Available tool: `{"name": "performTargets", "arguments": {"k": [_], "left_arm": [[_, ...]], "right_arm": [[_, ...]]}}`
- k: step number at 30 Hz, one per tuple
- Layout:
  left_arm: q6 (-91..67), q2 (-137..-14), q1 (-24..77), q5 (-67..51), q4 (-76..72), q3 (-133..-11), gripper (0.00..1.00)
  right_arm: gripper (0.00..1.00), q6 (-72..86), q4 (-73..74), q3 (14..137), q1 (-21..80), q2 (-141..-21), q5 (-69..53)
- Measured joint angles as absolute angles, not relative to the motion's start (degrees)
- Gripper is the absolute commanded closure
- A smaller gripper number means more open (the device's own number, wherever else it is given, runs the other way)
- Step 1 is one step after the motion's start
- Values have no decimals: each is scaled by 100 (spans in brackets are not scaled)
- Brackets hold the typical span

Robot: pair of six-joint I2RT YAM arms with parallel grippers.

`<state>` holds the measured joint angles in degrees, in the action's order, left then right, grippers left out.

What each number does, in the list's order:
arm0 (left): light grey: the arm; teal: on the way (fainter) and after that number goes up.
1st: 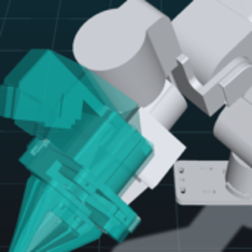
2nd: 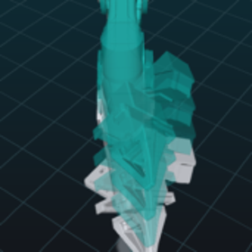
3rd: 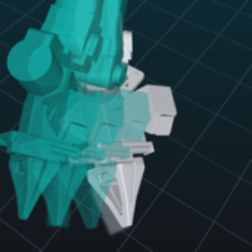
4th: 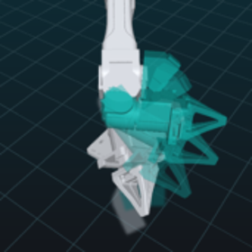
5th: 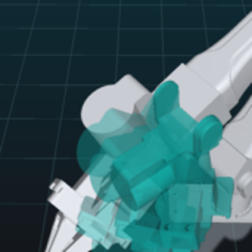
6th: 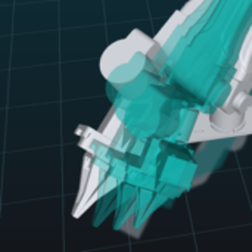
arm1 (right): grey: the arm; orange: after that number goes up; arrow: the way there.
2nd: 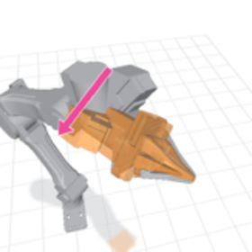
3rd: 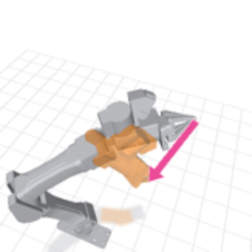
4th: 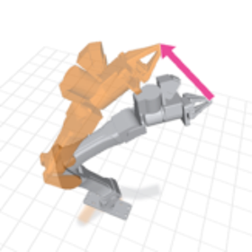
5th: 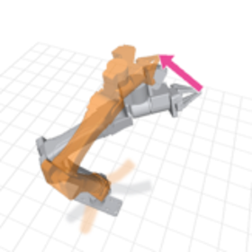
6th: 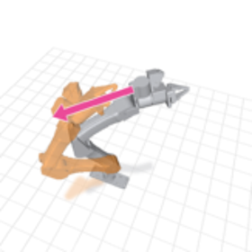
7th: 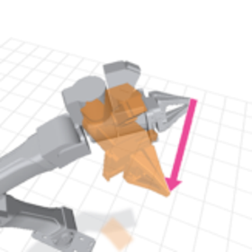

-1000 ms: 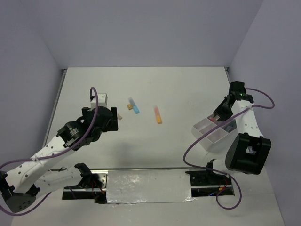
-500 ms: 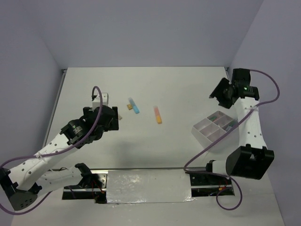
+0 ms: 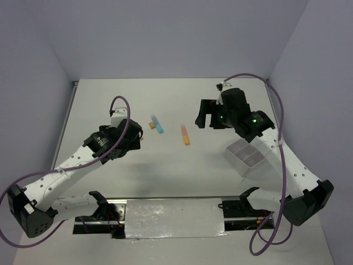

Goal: Sort the stationery into containers
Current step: Pick up the stationery from the center of the board.

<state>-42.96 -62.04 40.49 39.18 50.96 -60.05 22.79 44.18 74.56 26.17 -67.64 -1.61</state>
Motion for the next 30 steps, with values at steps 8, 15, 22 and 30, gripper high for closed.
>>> {"name": "performTargets", "arguments": {"k": [8, 15, 22, 30], "left_arm": [[-4873, -6941, 3776, 3708, 5094, -6414, 1], [-5251, -7802, 3232, 3232, 4659, -6414, 3], [-6020, -8799, 2685, 3006, 4681, -6608, 2], [-7406, -9489, 2528, 3251, 4794, -6906, 2]], "right_arm": [[1, 2198, 3767, 6877, 3494, -7129, 272], [1, 2220, 3020, 6504, 3782, -7323, 51], [1, 2147, 2783, 6405, 3951, -7461, -189], [1, 2047, 2622, 6405, 3951, -7467, -423]]}}
